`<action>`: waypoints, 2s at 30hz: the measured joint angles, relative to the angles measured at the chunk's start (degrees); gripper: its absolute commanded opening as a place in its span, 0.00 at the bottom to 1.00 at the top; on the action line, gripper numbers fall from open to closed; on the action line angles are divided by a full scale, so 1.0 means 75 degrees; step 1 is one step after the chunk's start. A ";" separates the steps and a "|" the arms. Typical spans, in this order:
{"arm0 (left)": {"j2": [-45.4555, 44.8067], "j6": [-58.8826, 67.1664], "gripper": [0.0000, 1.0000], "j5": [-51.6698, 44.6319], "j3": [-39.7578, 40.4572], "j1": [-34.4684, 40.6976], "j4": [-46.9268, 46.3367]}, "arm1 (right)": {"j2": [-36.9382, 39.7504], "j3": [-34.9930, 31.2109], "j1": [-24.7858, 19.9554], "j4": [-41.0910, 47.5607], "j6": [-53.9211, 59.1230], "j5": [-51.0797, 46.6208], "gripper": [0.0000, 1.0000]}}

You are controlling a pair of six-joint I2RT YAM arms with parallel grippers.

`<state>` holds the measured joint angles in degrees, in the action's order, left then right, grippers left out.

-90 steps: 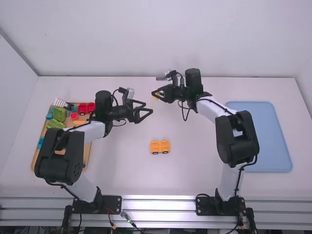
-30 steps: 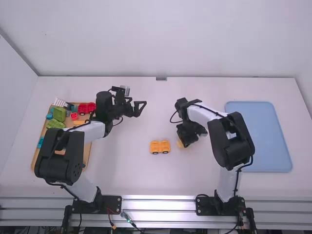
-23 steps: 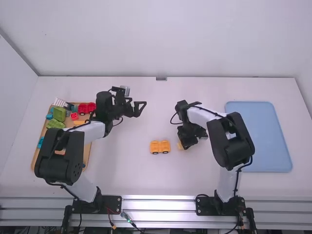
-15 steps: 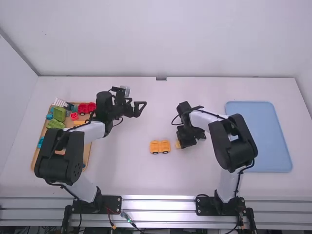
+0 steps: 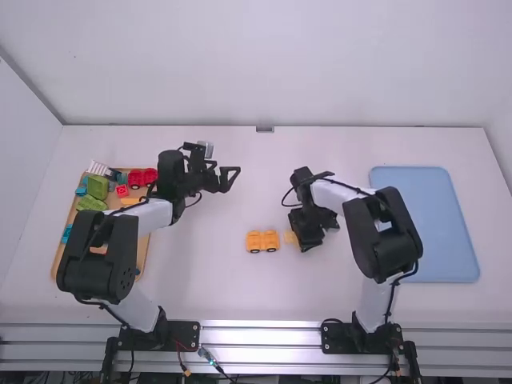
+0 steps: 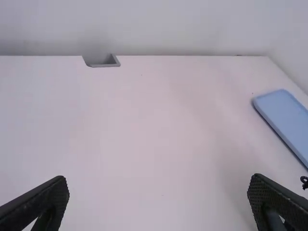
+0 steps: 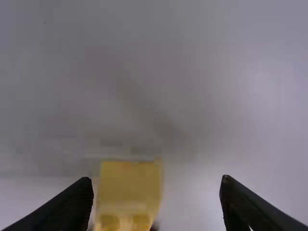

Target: Assemble lego blocks to make yellow taxi

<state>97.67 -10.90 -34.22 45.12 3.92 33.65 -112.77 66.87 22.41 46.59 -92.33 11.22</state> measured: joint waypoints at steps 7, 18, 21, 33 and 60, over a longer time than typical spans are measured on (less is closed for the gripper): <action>-0.0003 0.0000 0.99 0.0000 0.0000 0.0000 0.0000 | 0.0000 0.1137 -0.0388 0.0775 0.0927 0.0000 0.66; -0.0003 -0.0038 0.99 -0.0003 0.0000 0.0000 -0.0038 | 0.0000 0.2433 -0.1046 -0.0283 0.6918 -0.0600 0.99; 0.0000 -0.0184 0.99 -0.0003 0.0000 -0.0003 -0.0160 | 0.0000 0.2436 -0.1212 -0.0845 0.8276 -0.0988 0.99; 0.0000 0.1938 0.99 -0.2130 0.0000 0.0003 -0.0551 | 0.0000 0.2547 -0.2130 -0.1151 1.5795 0.1740 0.99; 0.0000 0.8690 0.99 -0.3920 -0.1486 0.1072 -0.1839 | 0.0000 -0.0087 -0.2101 -0.1058 2.4081 0.5712 0.99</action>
<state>97.67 54.28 -63.61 33.98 11.97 19.86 -112.77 66.22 6.66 38.65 88.27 54.06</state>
